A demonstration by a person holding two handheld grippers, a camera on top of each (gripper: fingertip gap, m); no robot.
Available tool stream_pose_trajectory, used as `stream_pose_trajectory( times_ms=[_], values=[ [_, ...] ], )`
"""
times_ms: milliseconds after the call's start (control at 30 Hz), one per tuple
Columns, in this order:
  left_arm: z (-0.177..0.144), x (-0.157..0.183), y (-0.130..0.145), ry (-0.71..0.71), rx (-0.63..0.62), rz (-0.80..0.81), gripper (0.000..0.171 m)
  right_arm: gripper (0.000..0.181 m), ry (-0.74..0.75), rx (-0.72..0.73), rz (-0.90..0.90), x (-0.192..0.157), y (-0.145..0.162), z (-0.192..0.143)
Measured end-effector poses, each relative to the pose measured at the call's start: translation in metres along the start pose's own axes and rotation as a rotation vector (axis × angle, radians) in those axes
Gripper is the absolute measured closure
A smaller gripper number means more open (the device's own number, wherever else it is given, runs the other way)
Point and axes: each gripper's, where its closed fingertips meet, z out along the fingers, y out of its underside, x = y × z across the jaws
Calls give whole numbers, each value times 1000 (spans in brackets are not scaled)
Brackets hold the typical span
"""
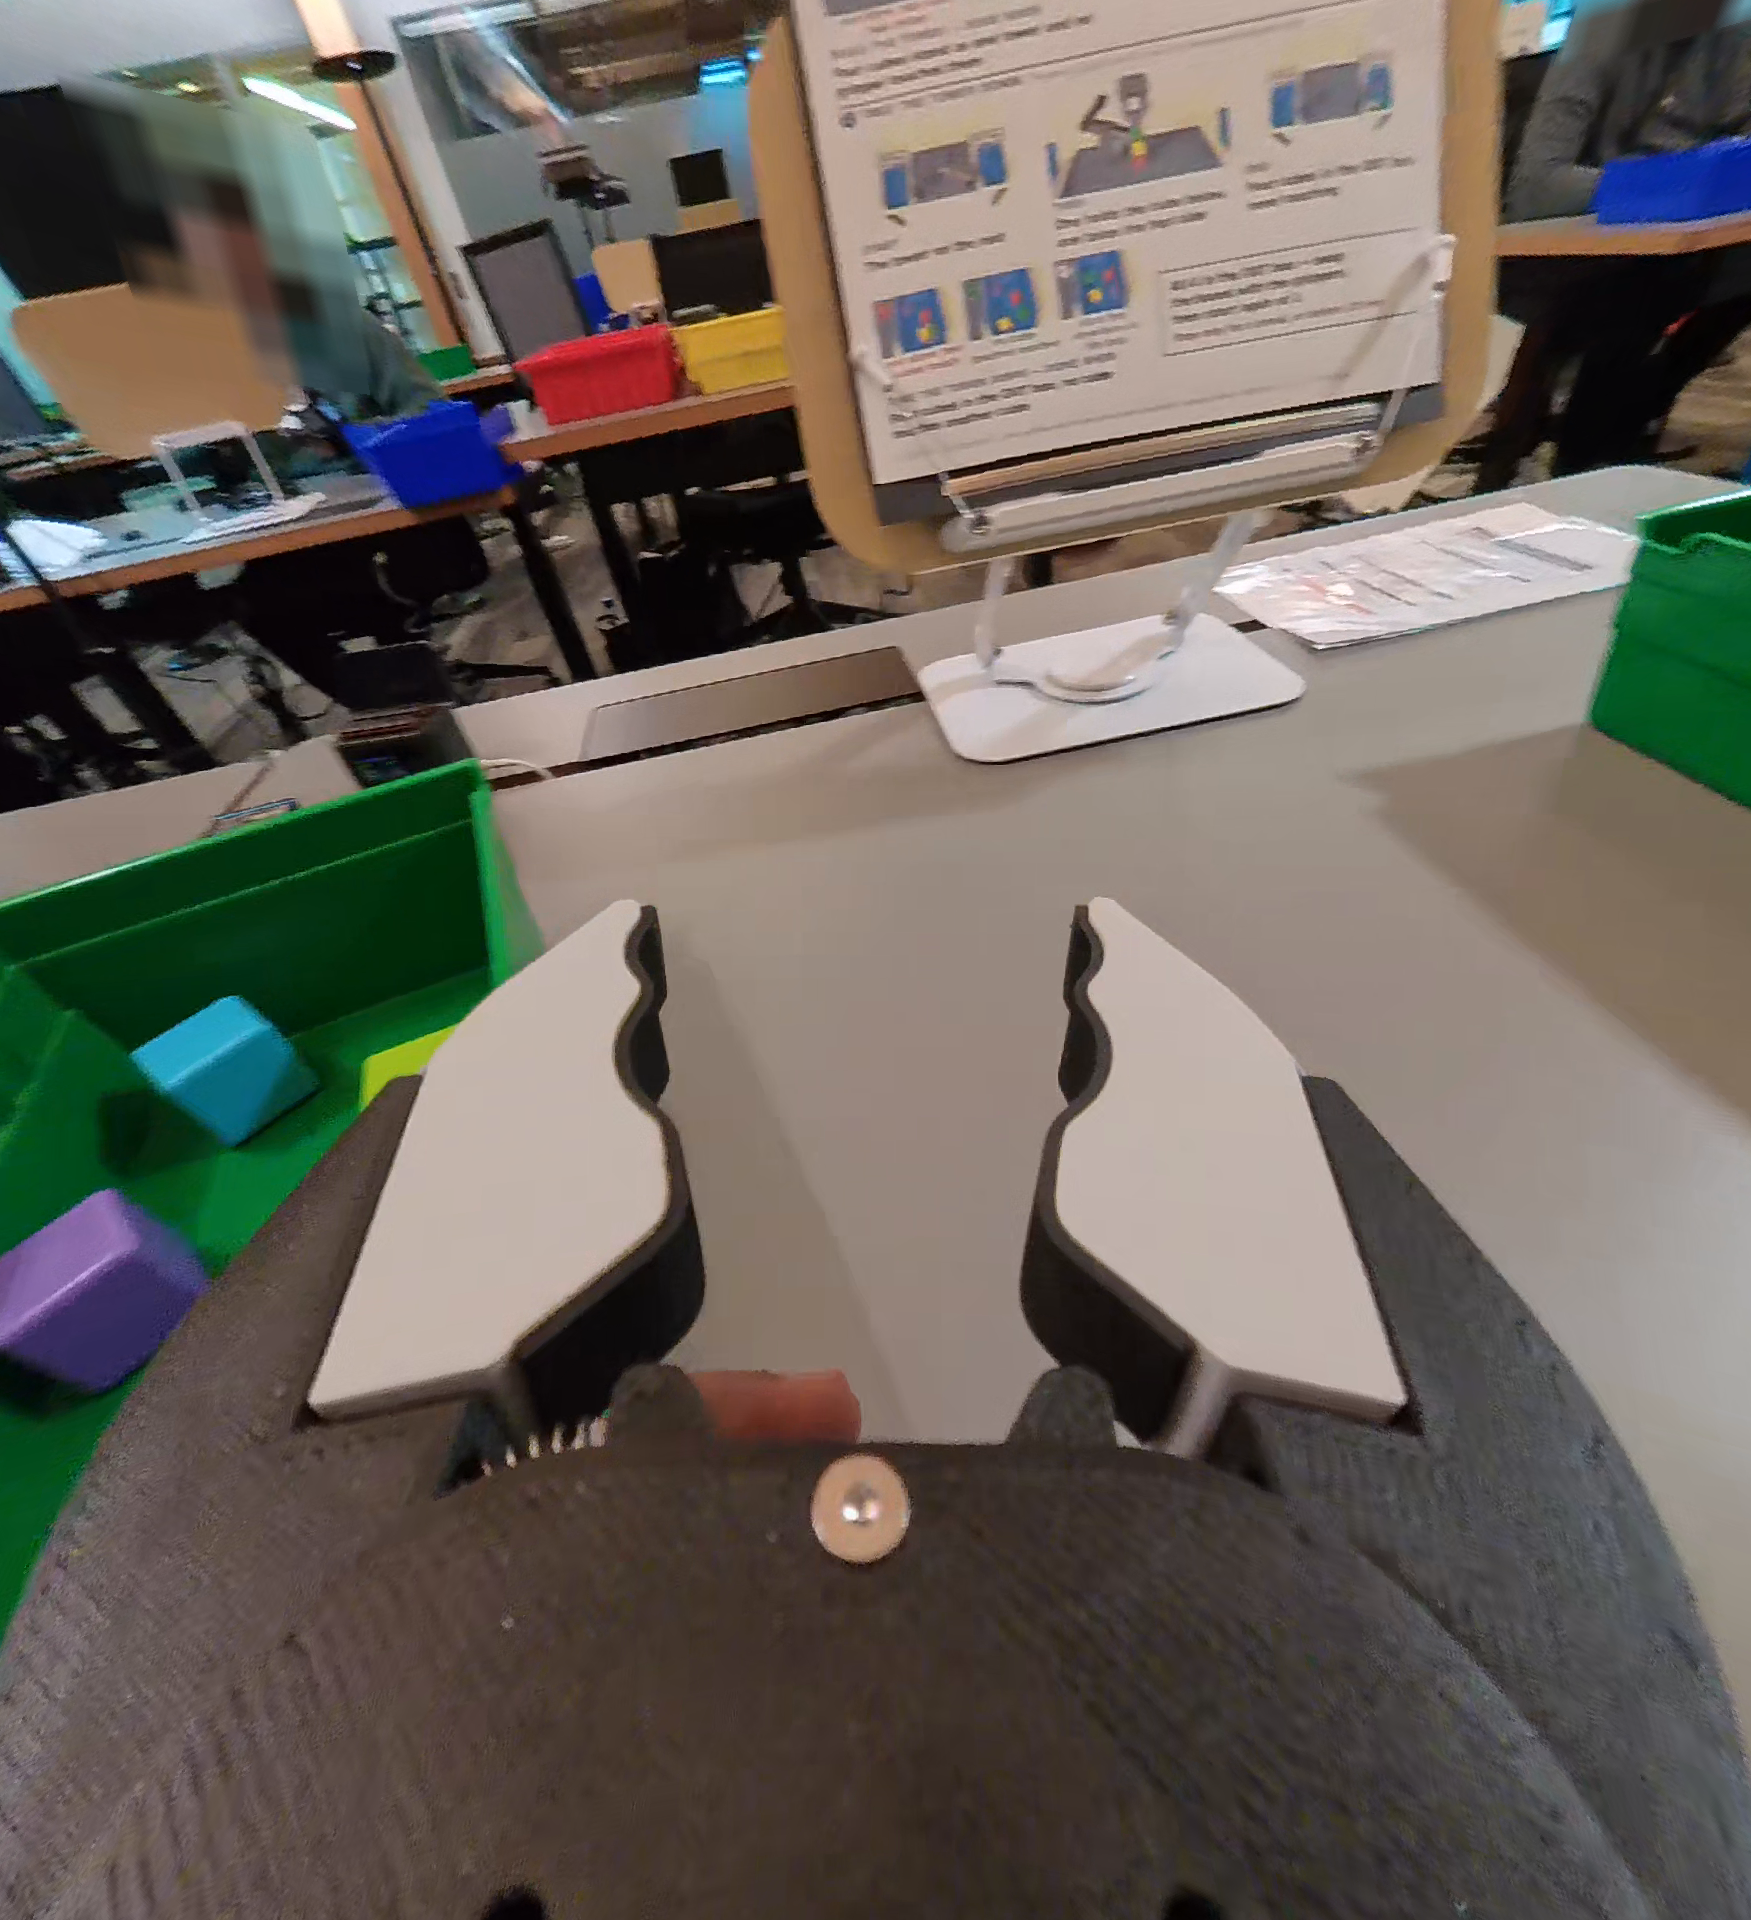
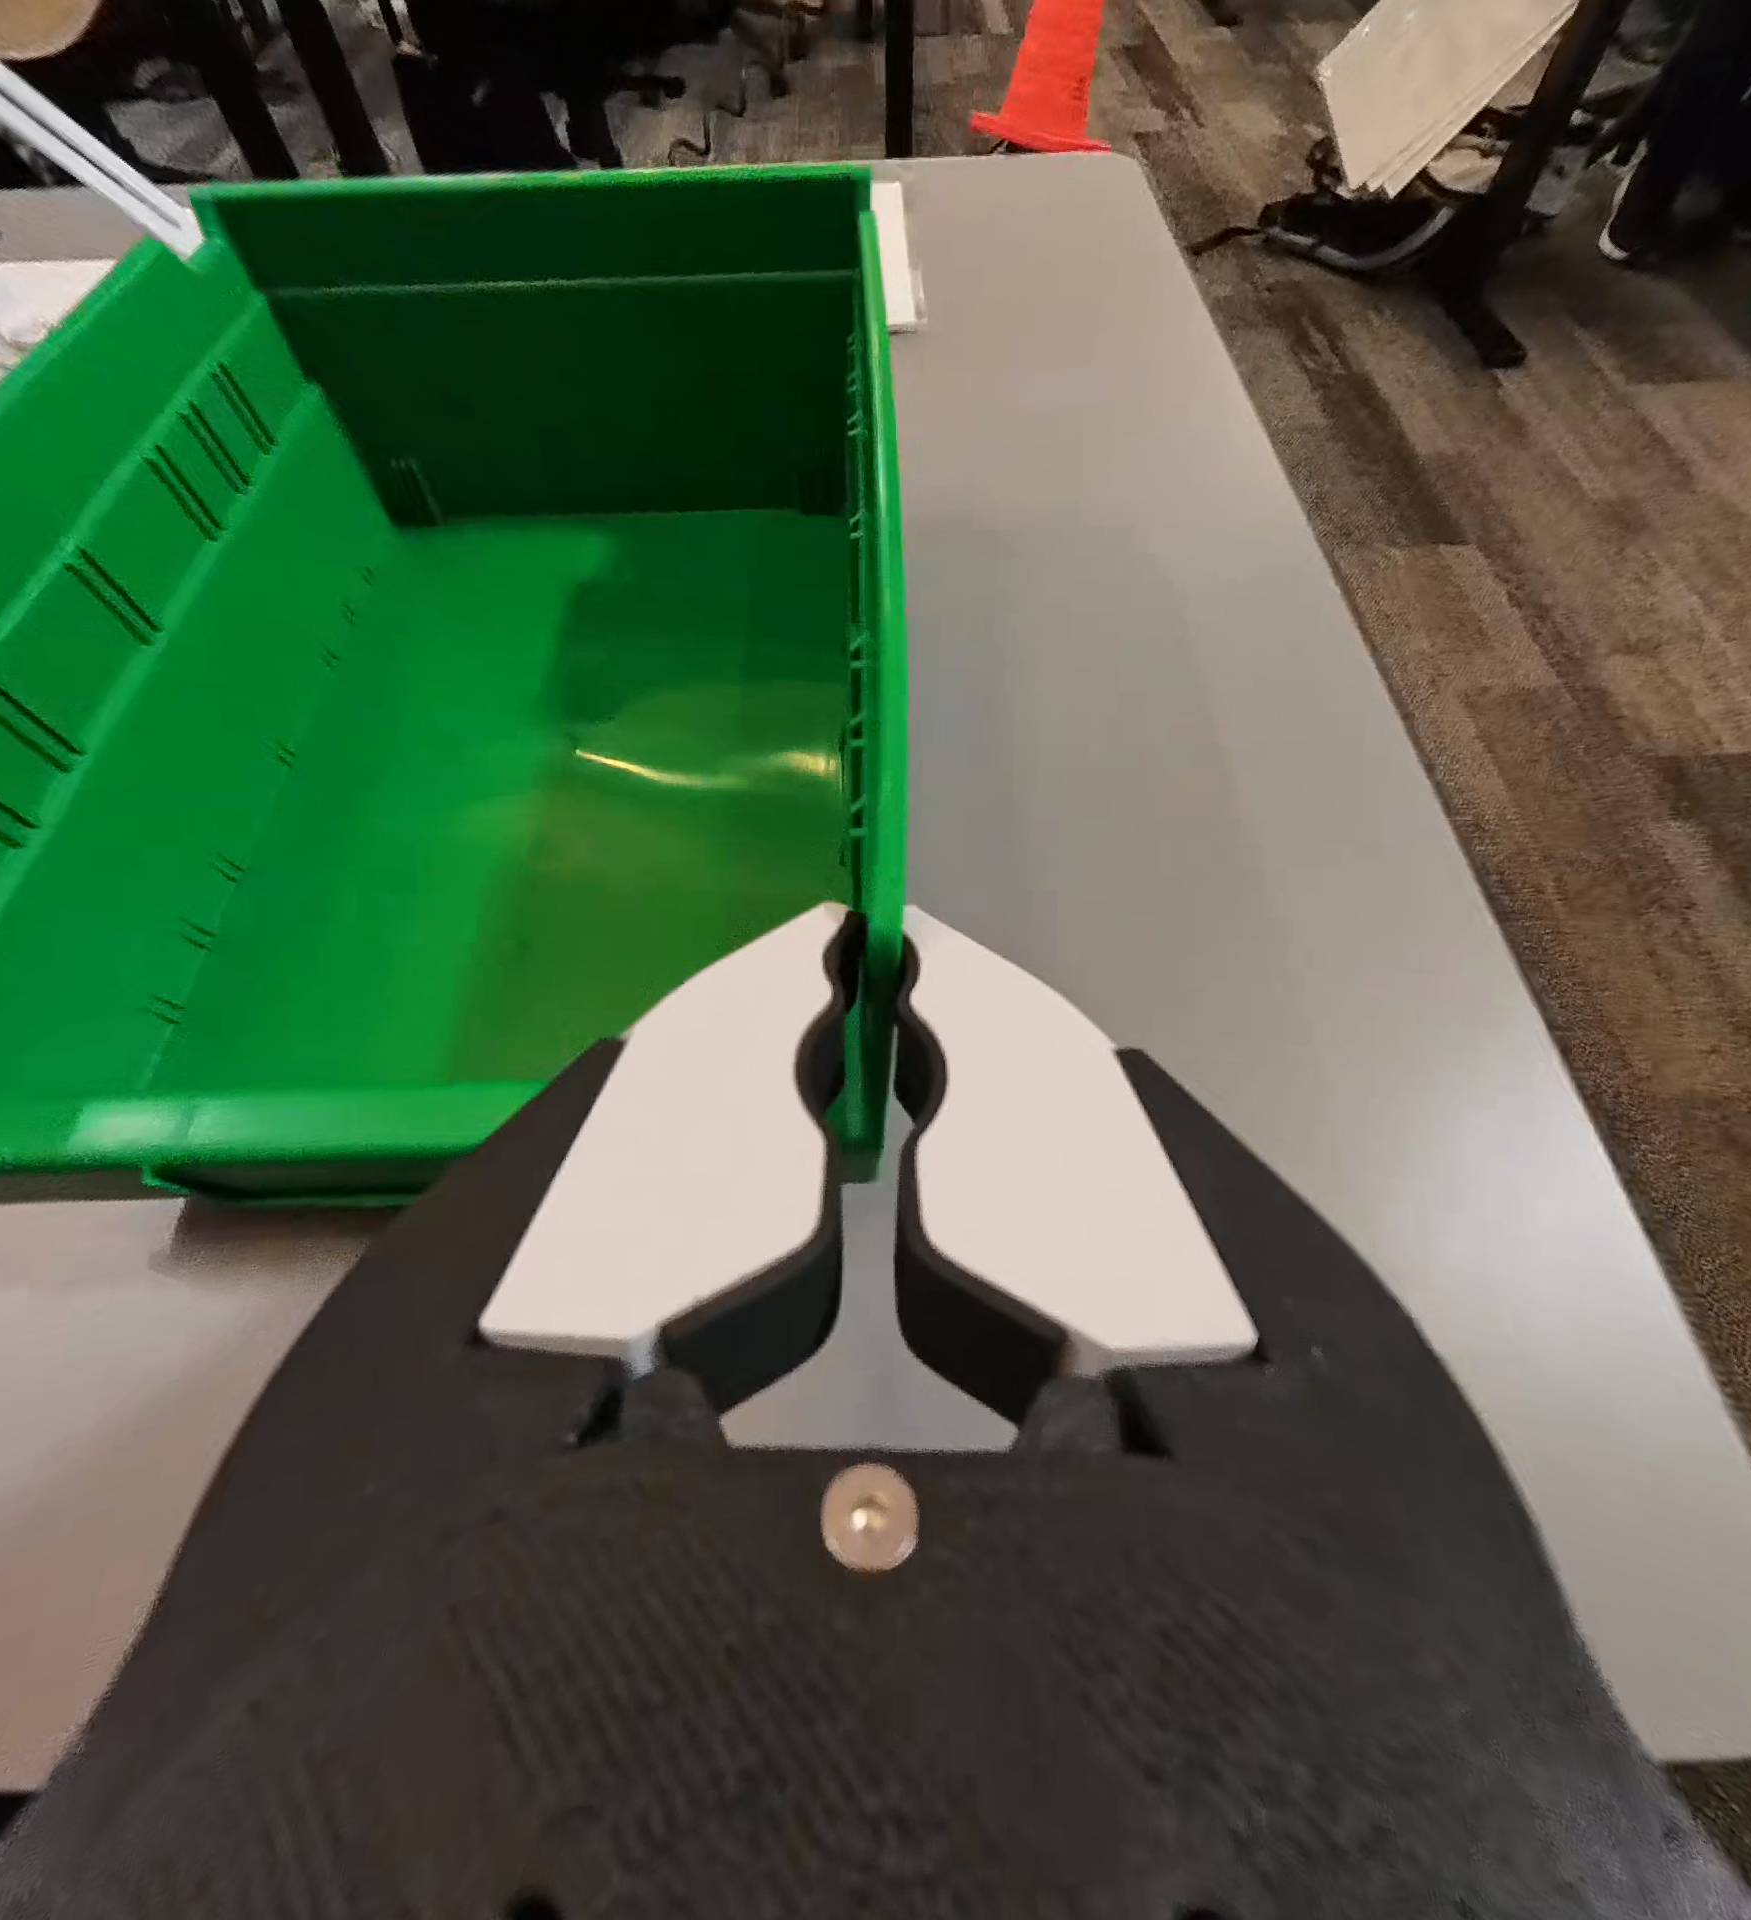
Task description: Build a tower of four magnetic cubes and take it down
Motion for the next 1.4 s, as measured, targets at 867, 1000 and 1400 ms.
stream_pose_trajectory(
  times_ms=[867, 1000, 1400],
  values=[
    [5, -74, 96, 89, -405, -121, 156, 120, -263, 681, 81, -186, -137, -69],
    [2, -77, 99, 138, -422, 24, 154, 119, -521, 521, 29, -311, -97, -45],
    [-4, -97, 103, 226, -393, 165, 154, 119, -398, 460, -226, -297, -83, -24]
  ],
)
